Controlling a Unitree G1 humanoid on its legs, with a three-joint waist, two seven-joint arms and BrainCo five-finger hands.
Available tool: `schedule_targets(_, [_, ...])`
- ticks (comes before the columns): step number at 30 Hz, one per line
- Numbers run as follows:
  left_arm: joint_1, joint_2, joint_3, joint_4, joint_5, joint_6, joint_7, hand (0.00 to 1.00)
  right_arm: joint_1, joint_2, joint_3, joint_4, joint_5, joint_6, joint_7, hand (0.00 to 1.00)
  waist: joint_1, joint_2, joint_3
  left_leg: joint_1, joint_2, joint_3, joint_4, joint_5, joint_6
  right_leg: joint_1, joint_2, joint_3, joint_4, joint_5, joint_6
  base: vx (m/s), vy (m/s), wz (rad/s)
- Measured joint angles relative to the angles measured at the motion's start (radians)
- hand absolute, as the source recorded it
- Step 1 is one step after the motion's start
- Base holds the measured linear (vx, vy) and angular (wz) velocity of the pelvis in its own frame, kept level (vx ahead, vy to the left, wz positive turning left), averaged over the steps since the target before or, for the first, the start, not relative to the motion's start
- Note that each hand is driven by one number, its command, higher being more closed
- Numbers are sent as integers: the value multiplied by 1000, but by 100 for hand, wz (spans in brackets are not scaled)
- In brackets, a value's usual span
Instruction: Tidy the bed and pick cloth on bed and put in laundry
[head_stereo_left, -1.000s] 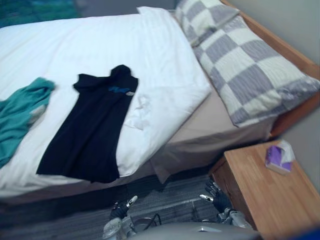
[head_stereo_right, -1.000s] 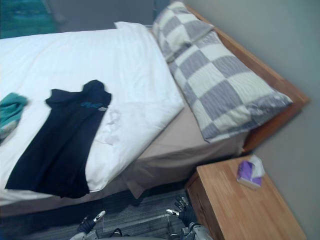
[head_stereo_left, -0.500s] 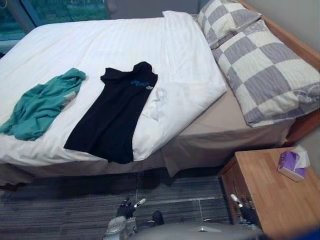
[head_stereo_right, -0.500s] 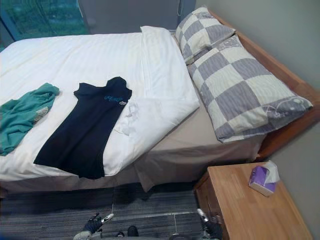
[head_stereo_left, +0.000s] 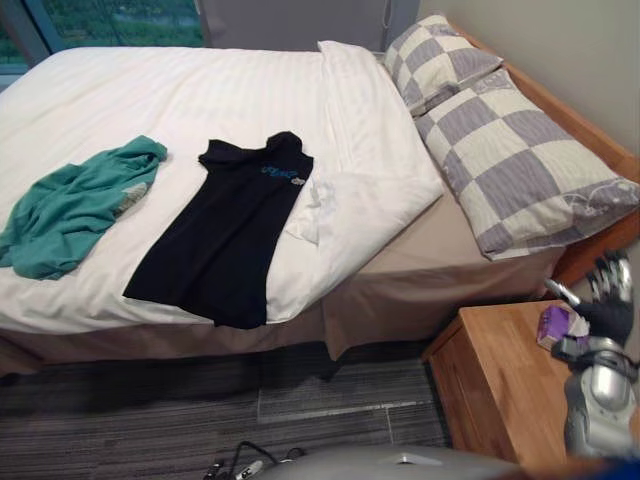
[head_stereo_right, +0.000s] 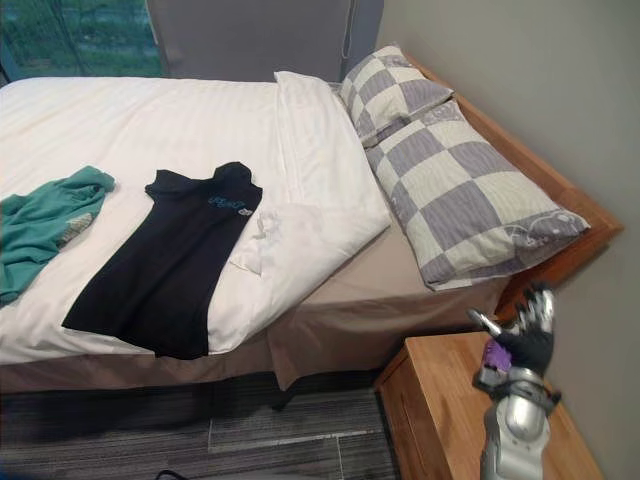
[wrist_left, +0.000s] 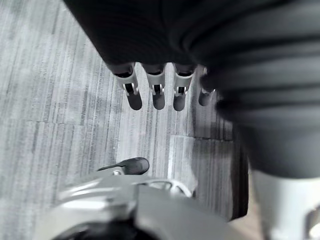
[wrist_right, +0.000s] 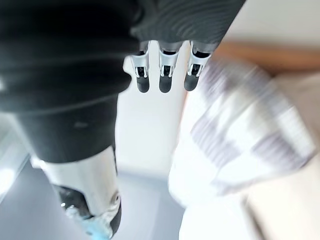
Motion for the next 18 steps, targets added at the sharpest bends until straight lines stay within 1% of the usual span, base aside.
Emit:
schedule_targets(2, [-5,2,0,-15,1,-18,-1,0,-73,-54,71,0,-47,50,14,0,7,20,3,1,-6,-24,0,0,1,14,-4,0,1,1,-2,146,16,33])
schedule_targets(3, [-5,3,0,-20,2,-22,-1,0,-91,-67,88,0,-56,66,16,0,10,24,6,1,-6,-29,0,0,1,16,-4,0,1,2,-3,87,-31,30])
schedule_targets(4, [-6,3,0,-23,4,-23,-1,0,-129,-94,131,1,-75,98,17,0,14,29,10,0,-6,-39,0,1,2,18,-2,-1,1,2,-4,51,-40,18])
schedule_targets(5, [-5,3,0,-24,6,-22,-1,0,-152,-106,156,4,-87,114,17,0,16,33,13,-1,-4,-45,0,1,2,20,0,-2,1,2,-4,57,-83,25])
schedule_targets(6, [-1,3,0,-17,28,-19,-2,0,-220,-127,214,26,-119,148,16,0,20,36,20,-3,1,-57,0,4,4,25,5,-6,1,2,-5,36,-84,23])
schedule_targets(7, [-1,3,0,-17,30,-17,-2,0,-253,-131,234,42,-128,160,15,0,20,32,26,-4,3,-64,-1,6,3,25,8,-10,2,1,-5,19,-111,30])
schedule_targets(8, [-10,5,0,-19,30,-16,-3,0,-313,-138,266,73,-145,185,12,0,24,26,38,-16,9,-73,-3,14,-1,19,12,-20,4,1,-6,-30,-95,25])
schedule_targets(10, [-55,14,-1,-22,30,-4,-3,0,-417,-164,309,121,-185,216,4,0,54,18,62,-65,28,-77,-2,35,-5,-29,32,-21,10,18,-36,-70,-87,16])
schedule_targets(11, [-78,25,-1,-31,29,2,-3,0,-468,-165,319,135,-202,224,-1,0,64,9,86,-87,39,-81,0,46,-6,-49,42,-21,11,27,-50,-99,-63,13])
schedule_targets(12, [-108,51,-2,-49,28,8,-2,0,-544,-166,342,156,-206,226,-14,0,70,-11,128,-110,49,-94,0,64,-11,-70,50,-22,13,34,-61,-100,-56,18])
schedule_targets(13, [-126,65,-1,-54,27,12,-1,0,-581,-167,350,163,-213,228,-19,0,71,-21,148,-125,54,-98,0,72,-12,-81,56,-22,13,37,-67,-144,-67,24])
schedule_targets(14, [-161,91,-1,-67,24,23,0,0,-647,-177,370,180,-236,233,-34,0,75,-34,185,-151,67,-105,0,88,-14,-103,70,-22,13,48,-83,-122,-54,17])
schedule_targets(15, [-178,102,-1,-76,21,26,1,0,-679,-192,386,191,-246,234,-38,0,81,-38,202,-165,73,-109,0,97,-14,-117,77,-22,14,56,-88,-150,-50,20])
schedule_targets(16, [-211,115,-1,-90,20,28,3,0,-726,-226,409,199,-264,242,-50,0,96,-40,228,-193,78,-121,0,111,-14,-140,83,-22,15,61,-89,-147,-29,21])
schedule_targets(17, [-242,119,-1,-102,17,29,6,0,-772,-259,419,210,-277,247,-56,0,103,-37,252,-217,80,-128,0,122,-14,-162,85,-22,20,63,-92,-136,-15,21])
schedule_targets(18, [-253,120,-1,-110,14,29,11,0,-799,-270,420,219,-279,251,-57,0,109,-31,266,-228,81,-129,0,127,-12,-175,87,-22,25,66,-96,-128,6,14])
